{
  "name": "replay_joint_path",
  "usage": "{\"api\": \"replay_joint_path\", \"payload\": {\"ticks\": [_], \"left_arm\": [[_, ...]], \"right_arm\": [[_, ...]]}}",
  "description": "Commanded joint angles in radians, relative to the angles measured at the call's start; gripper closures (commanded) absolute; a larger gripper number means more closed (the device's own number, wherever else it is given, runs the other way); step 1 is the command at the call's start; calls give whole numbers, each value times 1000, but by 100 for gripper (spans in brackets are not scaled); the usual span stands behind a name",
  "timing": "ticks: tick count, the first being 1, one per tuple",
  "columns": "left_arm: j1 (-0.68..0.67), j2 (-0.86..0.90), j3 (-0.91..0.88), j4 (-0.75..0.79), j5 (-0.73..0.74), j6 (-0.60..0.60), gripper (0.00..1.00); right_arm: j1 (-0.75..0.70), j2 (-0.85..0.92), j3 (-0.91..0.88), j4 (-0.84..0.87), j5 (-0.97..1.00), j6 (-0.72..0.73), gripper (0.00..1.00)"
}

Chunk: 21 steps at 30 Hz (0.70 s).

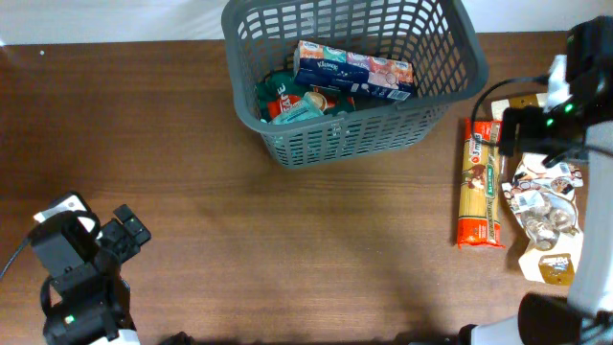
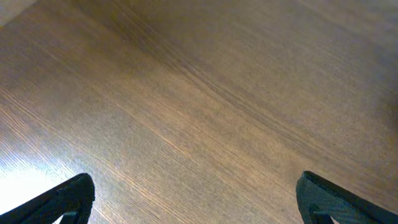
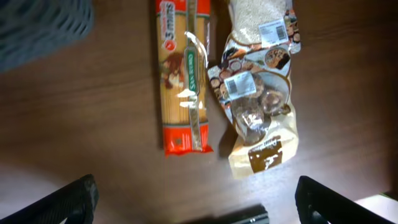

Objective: Pack container

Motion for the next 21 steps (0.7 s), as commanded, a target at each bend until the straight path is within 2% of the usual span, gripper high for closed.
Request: {"api": "replay_joint_path", "payload": {"ticks": [1,6,14,21], "left_arm": [[-5,13,-4,-1,11,-10,1],[-5,13,-4,-1,11,-10,1],[-5,13,-4,0,11,-10,1],[-5,13,-4,2,11,-10,1]], "right_arm": [[75,-89,-36,-9,117,74,1],[105,-188,-106,-9,167,121,1],[105,-378,-343,2,201,199,1],[105,-530,-402,-9,226,232,1]]}}
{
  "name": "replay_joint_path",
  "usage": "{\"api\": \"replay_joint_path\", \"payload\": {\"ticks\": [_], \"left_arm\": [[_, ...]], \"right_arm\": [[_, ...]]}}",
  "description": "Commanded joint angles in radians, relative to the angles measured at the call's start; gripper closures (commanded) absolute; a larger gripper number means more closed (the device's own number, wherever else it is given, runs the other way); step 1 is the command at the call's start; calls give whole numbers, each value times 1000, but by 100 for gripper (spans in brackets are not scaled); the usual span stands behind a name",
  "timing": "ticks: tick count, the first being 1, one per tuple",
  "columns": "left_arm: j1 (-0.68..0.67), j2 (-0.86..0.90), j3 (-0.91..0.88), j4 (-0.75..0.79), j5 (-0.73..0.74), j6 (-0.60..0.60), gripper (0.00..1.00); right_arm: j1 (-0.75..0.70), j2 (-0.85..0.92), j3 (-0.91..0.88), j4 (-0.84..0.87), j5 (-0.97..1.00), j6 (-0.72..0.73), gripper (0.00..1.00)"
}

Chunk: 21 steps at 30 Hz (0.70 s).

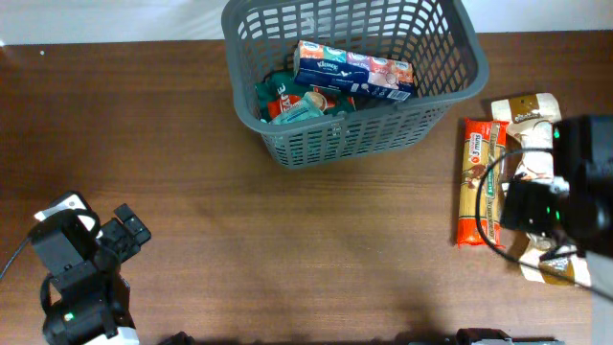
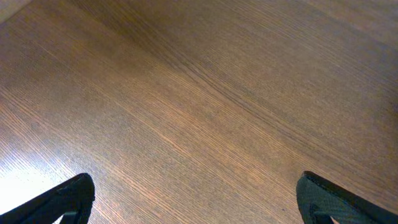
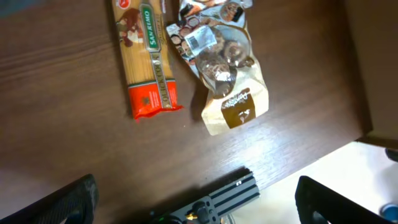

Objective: Pack container

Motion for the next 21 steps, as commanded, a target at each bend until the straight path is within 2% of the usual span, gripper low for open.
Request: {"api": "replay_joint_path", "payload": {"ticks": [1,13,17,21], "left_arm": [[-5,0,-4,3,11,-10,1],[-5,0,-4,2,19,-10,1],[-5,0,-4,2,30,-10,1],[-5,0,-4,3,30,-10,1]], "right_arm": [[8,-96,-29,-6,55,47,1],[8,-345,-150,-6,121,129,1],[8,-446,-267,-6,109,168,1],[8,-476,-275,-4,121,171,1]]}}
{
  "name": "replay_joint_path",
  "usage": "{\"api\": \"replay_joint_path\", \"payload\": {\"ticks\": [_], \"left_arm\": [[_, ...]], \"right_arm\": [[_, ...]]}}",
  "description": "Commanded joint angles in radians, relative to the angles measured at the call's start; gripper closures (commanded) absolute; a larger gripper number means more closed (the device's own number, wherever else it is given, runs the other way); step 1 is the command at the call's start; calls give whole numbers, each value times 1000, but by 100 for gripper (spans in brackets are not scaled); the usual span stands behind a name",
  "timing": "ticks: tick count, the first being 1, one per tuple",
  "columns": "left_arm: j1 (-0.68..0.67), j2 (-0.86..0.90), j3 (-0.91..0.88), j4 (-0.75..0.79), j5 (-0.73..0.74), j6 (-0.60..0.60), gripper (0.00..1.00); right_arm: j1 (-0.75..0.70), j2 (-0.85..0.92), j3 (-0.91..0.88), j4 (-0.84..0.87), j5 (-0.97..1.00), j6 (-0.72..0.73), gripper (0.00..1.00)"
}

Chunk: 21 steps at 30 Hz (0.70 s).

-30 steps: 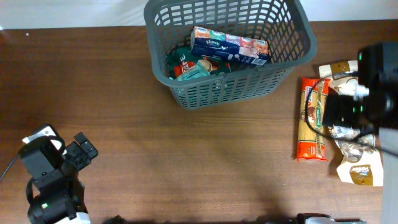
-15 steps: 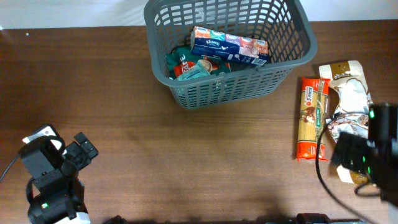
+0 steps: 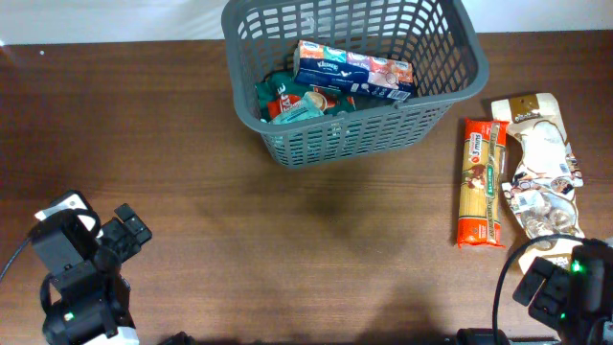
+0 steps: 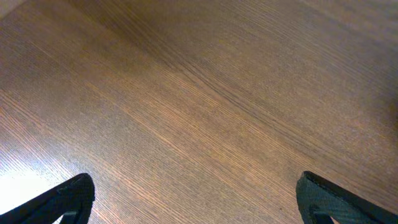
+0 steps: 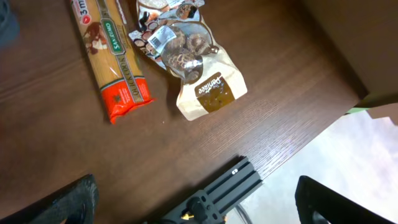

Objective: Pack container

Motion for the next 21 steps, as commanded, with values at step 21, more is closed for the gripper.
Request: {"api": "replay_joint_path", "payload": {"ticks": [21], "left_arm": [[-5,0,-4,-5,26,-9,1]], "right_arm": [[-397,328,-6,100,-294,-106,1]]}}
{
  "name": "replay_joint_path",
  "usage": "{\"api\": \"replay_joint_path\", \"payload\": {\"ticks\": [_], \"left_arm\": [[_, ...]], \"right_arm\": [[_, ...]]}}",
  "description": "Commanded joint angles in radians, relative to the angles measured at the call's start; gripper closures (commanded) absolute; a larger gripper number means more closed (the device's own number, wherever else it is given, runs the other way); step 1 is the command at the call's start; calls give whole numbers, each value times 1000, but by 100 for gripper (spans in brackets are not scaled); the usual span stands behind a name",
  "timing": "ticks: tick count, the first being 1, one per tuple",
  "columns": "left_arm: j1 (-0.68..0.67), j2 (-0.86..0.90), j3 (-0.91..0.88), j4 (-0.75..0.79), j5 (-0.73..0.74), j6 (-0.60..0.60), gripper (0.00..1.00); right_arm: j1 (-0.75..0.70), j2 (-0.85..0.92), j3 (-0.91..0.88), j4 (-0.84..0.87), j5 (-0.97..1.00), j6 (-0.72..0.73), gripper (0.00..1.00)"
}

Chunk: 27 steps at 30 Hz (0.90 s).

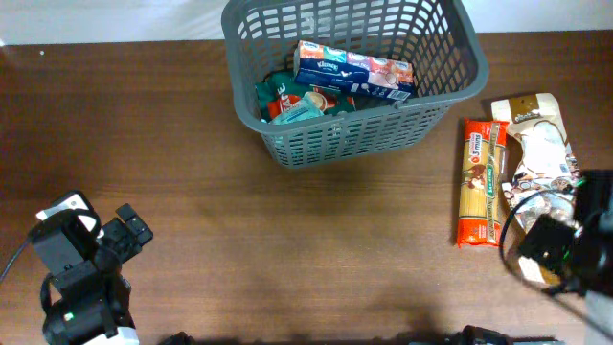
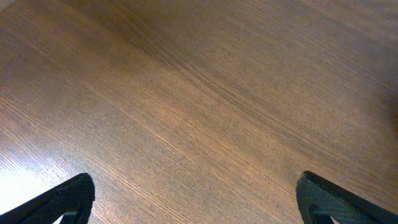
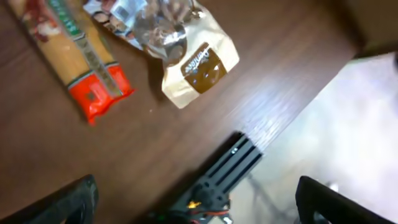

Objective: Pack container

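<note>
A grey basket (image 1: 354,144) stands at the back, holding a blue tissue box (image 1: 354,69) and green and orange packets. To its right lie an orange spaghetti pack (image 1: 481,182) (image 3: 68,50) and a pile of clear and beige food pouches (image 1: 541,158) (image 3: 186,56). My right gripper (image 1: 544,251) (image 3: 196,199) hangs open and empty over the front end of the pouches, its view blurred. At the front left, my left gripper (image 1: 124,235) (image 2: 196,199) is open over bare wood.
The brown table (image 1: 287,240) ends close to the pouches on the right. The right wrist view shows that edge (image 3: 292,99) and a black rail (image 3: 224,171) beyond it, with pale floor past that.
My right arm was at the table's front right corner and now sits a little farther back, over the front end of the pouches. The left arm and all items are unchanged.
My right gripper was open at the back right, beside the basket and above the pouches. Then it was over the middle of the pouches, then at the front right corner, and now slightly back again. It stayed empty throughout. Nothing on the table moved.
</note>
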Motion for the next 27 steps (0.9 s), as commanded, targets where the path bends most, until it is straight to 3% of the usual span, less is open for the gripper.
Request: {"api": "replay_joint_path", "payload": {"ticks": [1,16,22,27], "left_arm": [[-5,-1,-4,-1,11,-9,1],[-5,-1,-4,2,11,-9,1],[-5,-1,-4,3,11,-9,1],[-5,-1,-4,3,11,-9,1]], "right_arm": [[-167,33,-5,40,-249,-109,0],[-474,164,-226,288,-503,-187,1],[-484,206,-227,359,-431,-201,1],[-493,222,-227,405,-297,-117,1]]}}
